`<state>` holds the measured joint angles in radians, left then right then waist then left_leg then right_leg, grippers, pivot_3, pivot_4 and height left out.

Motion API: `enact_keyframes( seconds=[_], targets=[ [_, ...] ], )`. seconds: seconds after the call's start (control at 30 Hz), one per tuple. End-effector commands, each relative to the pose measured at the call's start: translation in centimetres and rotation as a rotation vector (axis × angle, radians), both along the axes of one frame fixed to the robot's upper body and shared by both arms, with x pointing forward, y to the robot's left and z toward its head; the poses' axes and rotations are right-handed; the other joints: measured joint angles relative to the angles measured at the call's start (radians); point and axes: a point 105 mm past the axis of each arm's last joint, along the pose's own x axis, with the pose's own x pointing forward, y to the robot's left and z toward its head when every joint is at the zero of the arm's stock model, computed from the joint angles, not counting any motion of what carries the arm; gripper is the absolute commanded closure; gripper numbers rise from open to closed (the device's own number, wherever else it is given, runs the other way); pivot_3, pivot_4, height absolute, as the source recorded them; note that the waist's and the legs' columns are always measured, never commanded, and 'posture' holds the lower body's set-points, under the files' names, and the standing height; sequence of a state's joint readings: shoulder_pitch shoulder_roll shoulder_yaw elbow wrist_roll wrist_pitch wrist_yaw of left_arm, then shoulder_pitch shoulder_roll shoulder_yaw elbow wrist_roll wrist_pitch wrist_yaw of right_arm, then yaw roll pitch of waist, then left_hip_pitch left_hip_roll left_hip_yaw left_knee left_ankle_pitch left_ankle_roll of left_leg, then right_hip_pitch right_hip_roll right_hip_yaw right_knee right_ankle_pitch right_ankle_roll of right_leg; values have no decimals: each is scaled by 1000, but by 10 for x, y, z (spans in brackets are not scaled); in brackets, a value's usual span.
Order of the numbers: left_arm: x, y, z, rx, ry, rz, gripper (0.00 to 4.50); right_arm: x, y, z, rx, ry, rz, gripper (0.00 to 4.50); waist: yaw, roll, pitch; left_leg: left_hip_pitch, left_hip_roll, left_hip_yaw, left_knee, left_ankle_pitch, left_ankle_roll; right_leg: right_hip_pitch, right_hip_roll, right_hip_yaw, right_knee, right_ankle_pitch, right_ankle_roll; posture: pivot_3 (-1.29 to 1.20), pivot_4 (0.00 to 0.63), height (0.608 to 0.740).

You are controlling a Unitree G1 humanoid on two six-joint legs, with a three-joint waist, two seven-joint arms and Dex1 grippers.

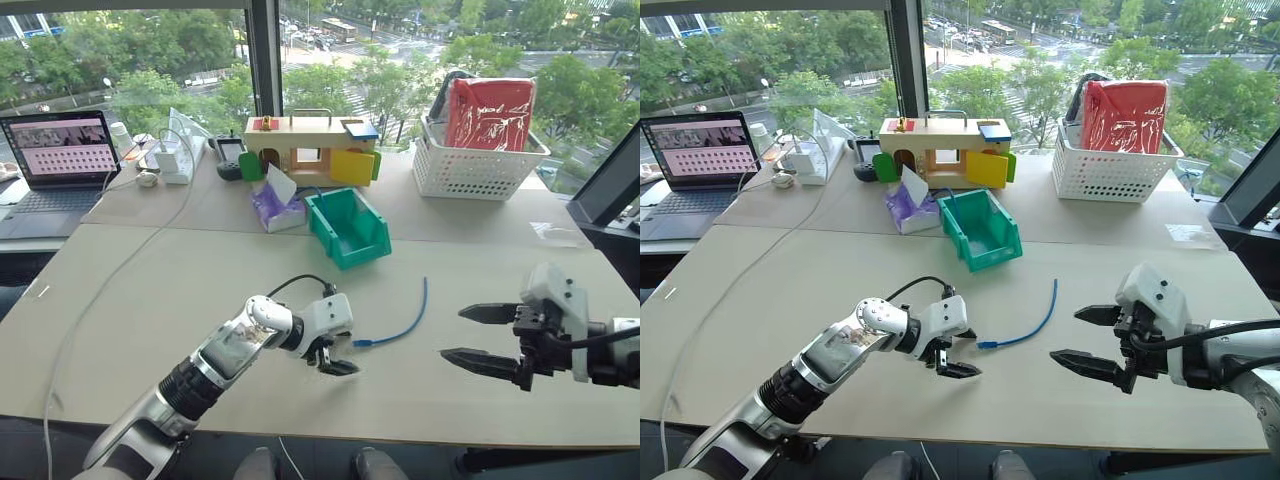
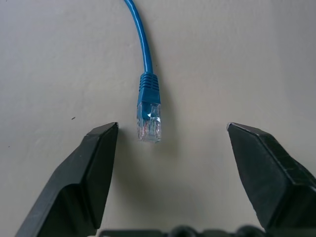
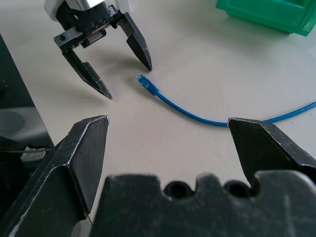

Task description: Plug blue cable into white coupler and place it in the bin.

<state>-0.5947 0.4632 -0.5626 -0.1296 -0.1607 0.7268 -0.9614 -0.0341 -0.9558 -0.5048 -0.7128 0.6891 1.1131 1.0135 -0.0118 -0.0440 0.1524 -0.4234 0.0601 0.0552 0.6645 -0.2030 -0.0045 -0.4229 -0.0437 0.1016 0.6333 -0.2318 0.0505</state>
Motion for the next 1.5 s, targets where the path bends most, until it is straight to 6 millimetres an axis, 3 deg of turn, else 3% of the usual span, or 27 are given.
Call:
enact_keyframes(
  seconds=[0.03, 0.23, 0.27, 0.4, 0.57, 0.73, 0.87, 1.0, 1.1, 1.2, 1.5],
  targets=[
    [-3, 1, -5, 28, 45, -7, 2097, -3, 0, 22, 17, -56, -5, 0, 0, 0, 0, 0, 0, 0, 0, 0, 0, 0, 0, 0, 0, 0, 0, 0, 150, 719],
    [-2, -4, -3, -1, 52, 3, 4351, -1, 0, 34, 27, -68, -6, 0, -1, 0, 0, 0, 0, -1, 0, 0, 0, 0, 0, -1, 0, 0, 0, 0, 150, 719],
    [-3, -5, -2, -5, 56, 0, 4483, -1, 1, 35, 25, -67, -2, 0, -1, 0, 0, 0, 0, -1, 0, 0, 0, 0, 0, -1, 0, 0, 0, 0, 150, 719],
    [3, -11, 8, -49, 21, 12, 4483, 0, 2, 36, 29, -58, 9, 0, 1, 0, 0, -1, -1, -1, 0, 0, 0, 0, -1, -2, -1, 0, 0, 0, 150, 719],
    [8, -40, 62, -292, -74, -27, 4483, -3, -6, 32, 74, 74, -47, 0, 2, 0, 0, -2, -1, -2, 0, 0, 0, 0, -1, -2, -1, 0, 0, 0, 150, 719],
    [16, -55, 88, -421, -175, -7, 4483, -7, -18, 29, 233, 193, -157, 0, 2, 0, 0, -2, -1, -3, 0, 0, 0, 1, -1, -3, -2, 3, -5, 0, 150, 719],
    [15, -61, 95, -480, -191, -11, 4483, -7, -19, 19, 393, 245, -226, 0, -1, 0, 0, -2, -1, -4, 0, 0, 0, 1, -1, -3, -1, 4, -6, 0, 150, 719],
    [13, -64, 94, -493, -193, -8, 4483, 7, -8, 21, 617, 228, -327, 0, -4, 1, 0, -2, -2, -5, 0, 0, 0, 1, -1, -2, -1, 3, -5, 0, 150, 719],
    [9, -68, 95, -505, -187, -18, 4483, 15, -2, 10, 675, 241, -413, 0, -6, 1, 0, -2, -3, -7, 0, 0, 1, 2, -1, -2, -1, 0, 1, 0, 150, 719],
    [6, -70, 95, -511, -179, -26, 4483, 29, -1, 12, 820, 236, -504, 0, -6, 1, -1, -3, -4, -8, 0, 1, 1, 2, -2, -2, -1, 0, 1, 0, 150, 719],
    [5, -68, 95, -509, -158, -20, 4483, 46, 2, 8, 971, 266, -597, 0, -6, 2, -1, -3, -5, -9, 0, 1, 2, 2, -2, -2, -1, 1, 0, 0, 150, 719]
  ],
)
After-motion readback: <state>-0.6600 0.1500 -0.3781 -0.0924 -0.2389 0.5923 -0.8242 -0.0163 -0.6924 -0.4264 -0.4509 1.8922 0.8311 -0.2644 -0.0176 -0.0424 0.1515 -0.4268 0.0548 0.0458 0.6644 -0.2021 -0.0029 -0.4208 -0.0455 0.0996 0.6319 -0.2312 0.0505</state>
